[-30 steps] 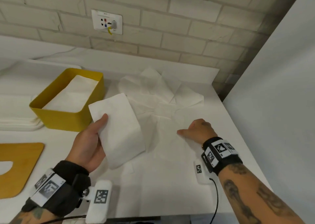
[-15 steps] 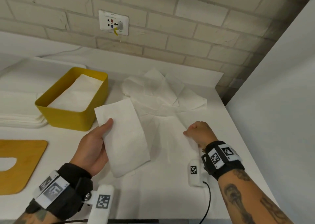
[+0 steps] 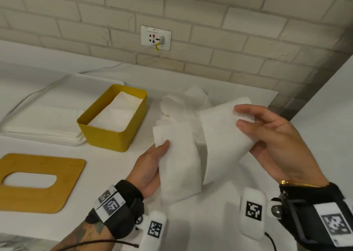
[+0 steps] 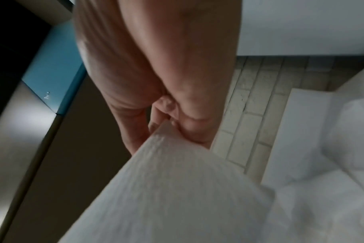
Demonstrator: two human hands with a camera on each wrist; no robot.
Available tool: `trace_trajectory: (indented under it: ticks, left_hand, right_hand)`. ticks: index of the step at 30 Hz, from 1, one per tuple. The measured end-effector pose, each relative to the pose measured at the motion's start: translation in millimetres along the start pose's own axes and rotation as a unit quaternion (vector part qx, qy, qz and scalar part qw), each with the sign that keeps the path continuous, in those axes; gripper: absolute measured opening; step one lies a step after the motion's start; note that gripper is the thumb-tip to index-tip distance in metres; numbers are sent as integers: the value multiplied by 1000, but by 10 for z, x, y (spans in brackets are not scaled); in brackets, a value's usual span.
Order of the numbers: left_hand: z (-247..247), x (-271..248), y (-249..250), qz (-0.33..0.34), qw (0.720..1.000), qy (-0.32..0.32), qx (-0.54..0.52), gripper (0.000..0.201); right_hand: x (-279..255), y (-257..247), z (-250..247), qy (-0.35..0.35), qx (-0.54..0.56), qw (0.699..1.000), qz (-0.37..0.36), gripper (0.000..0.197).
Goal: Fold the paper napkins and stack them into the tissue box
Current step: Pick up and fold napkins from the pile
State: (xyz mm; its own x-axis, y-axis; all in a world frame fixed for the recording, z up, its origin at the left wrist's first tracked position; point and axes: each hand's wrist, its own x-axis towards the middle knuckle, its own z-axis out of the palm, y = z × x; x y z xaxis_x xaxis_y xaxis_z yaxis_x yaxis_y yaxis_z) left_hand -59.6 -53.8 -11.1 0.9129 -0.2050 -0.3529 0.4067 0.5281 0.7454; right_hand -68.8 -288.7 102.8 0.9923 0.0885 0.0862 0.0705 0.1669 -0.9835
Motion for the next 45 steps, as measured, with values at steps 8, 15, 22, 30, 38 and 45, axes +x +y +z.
trace_trajectory:
  ticks: [8,15,22,30,38,45]
  left_hand:
    - [7,17,-1,-14,999,-36,-26,63]
    - [-50,-2,51,-17,999,-1,-32,69]
    - [-87,-24,51,-17,999,-10,-36,54]
    - [-316,53,35,13,997,42,-56,38]
    - [-511,32,203,54,993,99,-44,30]
    - [-548,3,251,38,992,115,-32,34]
  right_hand:
    - [4,741,393,-31,-124,988,82,36]
    - [-6,996,495,-20,-135,987,90,38]
    - [-22,1116,578,-15,-144,986,86,38]
    - [-158,1342,541,-61,-211,970,101,29]
    - [214,1156,-121,99,-327,924,172,6]
    - [695,1400,-24,71,-441,850,279,65]
